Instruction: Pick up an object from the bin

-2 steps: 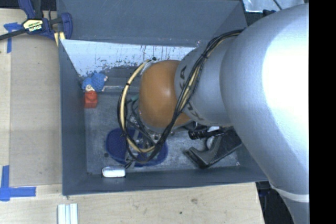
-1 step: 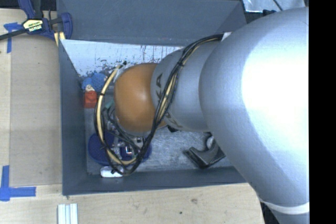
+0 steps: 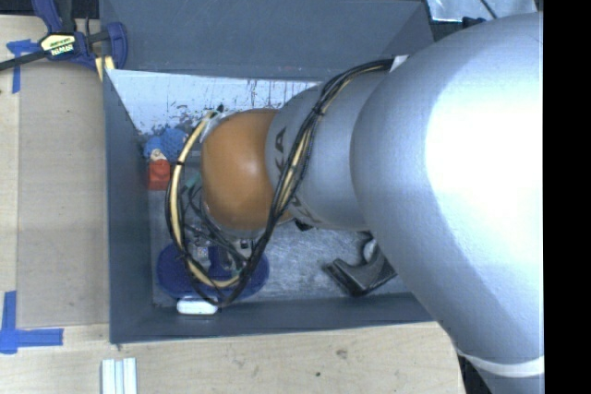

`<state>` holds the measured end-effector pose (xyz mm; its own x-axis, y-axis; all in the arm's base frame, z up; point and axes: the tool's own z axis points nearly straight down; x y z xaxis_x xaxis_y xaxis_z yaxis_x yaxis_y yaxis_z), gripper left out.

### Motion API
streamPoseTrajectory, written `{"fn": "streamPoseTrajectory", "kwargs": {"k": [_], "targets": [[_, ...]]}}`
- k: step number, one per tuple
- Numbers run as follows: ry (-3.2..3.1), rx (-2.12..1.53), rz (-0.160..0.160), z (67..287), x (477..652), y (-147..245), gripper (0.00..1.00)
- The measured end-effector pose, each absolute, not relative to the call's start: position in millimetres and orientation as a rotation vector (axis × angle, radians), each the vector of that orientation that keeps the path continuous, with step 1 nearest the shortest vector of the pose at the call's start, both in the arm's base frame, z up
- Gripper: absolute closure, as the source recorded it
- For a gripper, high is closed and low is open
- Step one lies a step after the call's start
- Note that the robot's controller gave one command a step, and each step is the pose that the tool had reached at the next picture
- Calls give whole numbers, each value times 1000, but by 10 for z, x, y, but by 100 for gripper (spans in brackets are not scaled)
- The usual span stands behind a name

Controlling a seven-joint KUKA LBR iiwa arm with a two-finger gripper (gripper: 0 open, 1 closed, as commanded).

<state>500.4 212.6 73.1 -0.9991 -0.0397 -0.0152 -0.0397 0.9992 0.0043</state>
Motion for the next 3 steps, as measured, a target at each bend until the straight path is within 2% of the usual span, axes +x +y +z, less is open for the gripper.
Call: {"fn": "streamPoseTrajectory", "kwargs": {"k": [1,2,3], "targets": [[3134,-81,3,862,5085,2044,100],[3132,-99,2,1340,5268,1904,100],[3128,-140,7,2471,4976,2082,100]]}}
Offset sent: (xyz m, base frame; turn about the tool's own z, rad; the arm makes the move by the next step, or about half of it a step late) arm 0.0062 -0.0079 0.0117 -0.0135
